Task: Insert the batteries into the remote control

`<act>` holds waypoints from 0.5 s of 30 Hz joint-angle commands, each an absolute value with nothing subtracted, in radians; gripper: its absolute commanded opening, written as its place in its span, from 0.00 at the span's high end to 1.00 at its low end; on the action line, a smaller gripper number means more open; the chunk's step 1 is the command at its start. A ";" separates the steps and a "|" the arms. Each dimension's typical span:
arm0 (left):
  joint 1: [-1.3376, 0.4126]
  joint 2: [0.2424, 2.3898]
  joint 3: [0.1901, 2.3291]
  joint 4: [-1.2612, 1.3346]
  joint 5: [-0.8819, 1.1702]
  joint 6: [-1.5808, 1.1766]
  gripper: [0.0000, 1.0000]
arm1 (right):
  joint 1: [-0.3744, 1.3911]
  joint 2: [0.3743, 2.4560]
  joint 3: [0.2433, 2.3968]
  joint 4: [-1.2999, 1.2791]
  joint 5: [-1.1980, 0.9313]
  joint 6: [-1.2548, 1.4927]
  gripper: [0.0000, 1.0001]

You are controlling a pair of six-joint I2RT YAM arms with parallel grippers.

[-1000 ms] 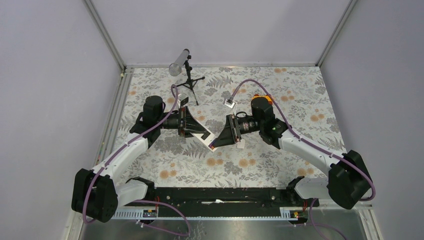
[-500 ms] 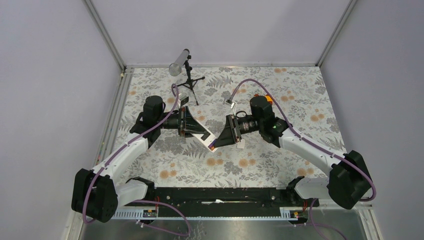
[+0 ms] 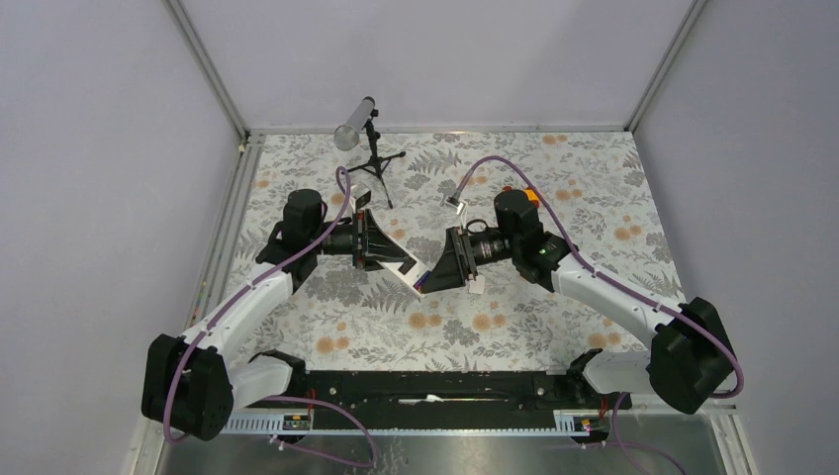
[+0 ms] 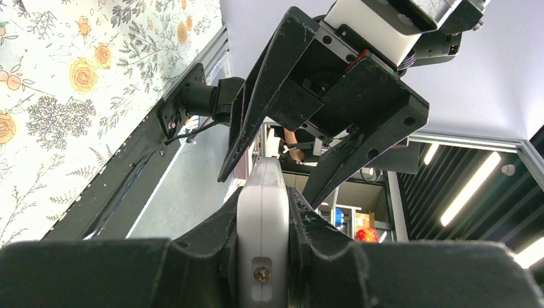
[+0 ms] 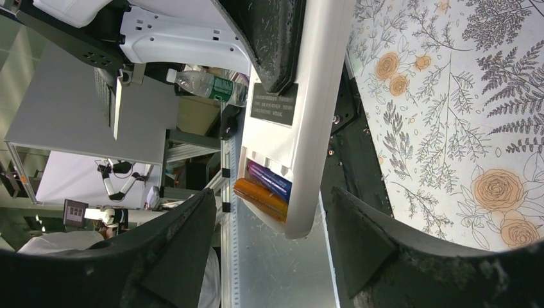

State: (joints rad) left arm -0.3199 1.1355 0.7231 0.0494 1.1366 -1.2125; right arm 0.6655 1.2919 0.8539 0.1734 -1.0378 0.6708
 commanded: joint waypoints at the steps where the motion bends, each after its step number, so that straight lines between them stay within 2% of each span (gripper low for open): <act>1: -0.318 1.129 0.782 0.080 1.124 -1.218 1.00 | 0.668 1.304 0.894 0.191 -1.030 0.678 0.27; 15: -0.318 1.137 0.800 0.032 1.119 -1.200 1.00 | 0.673 1.347 0.934 0.119 -1.014 0.622 0.25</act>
